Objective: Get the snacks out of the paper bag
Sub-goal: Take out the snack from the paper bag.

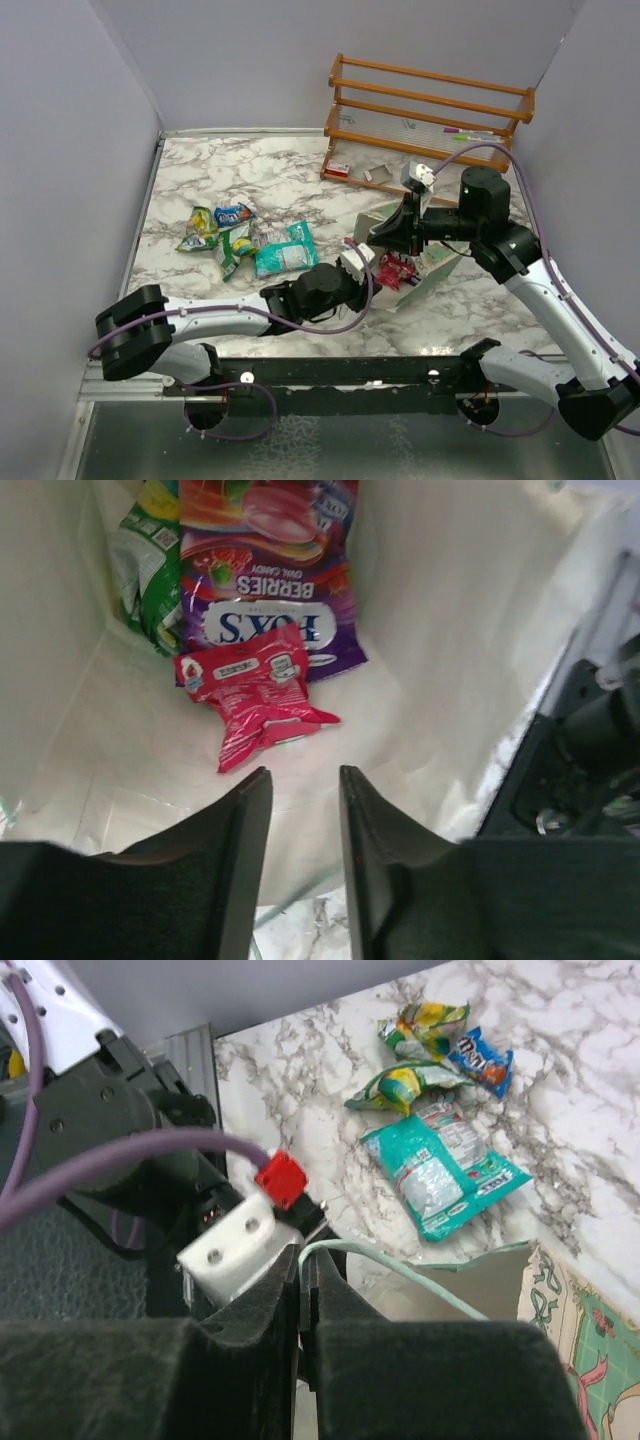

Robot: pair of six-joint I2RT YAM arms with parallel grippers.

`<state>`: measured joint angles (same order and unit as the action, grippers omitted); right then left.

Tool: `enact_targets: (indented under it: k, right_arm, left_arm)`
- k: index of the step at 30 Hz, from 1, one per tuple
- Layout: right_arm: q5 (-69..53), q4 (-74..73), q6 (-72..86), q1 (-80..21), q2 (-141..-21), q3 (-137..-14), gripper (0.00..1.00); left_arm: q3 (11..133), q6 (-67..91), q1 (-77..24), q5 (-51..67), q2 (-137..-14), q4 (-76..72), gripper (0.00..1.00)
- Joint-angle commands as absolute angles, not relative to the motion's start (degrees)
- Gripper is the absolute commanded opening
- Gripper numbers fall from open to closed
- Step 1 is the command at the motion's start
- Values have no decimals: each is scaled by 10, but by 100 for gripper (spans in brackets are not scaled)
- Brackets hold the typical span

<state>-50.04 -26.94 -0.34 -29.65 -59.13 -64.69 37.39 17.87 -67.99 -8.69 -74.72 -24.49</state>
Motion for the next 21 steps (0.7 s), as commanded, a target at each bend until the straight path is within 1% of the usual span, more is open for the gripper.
enact_targets:
  k: [1,5,7,11,15,21]
  right_arm:
    - [-552,-242,-9,-300,-581,-644,4]
    - [-553,-223,1,-300,-568,-636,4]
    - [-552,-210,8,-300,-563,-628,4]
    - [-554,-207,12,-300,-560,-620,4]
    - [-550,-207,12,-300,-552,-615,4]
    - [-542,-206,15,-299,-540,-607,3]
  left_arm:
    - [419,144,-678,-128,-800,-240,32]
    - [428,135,-678,-118,-842,-269,28]
    - [433,133,-678,-115,-864,-275,30]
    - [445,128,-677,-106,-899,-279,39]
    - [447,124,-678,-114,-921,-283,56]
    - [474,100,-678,-137,-967,-273,63]
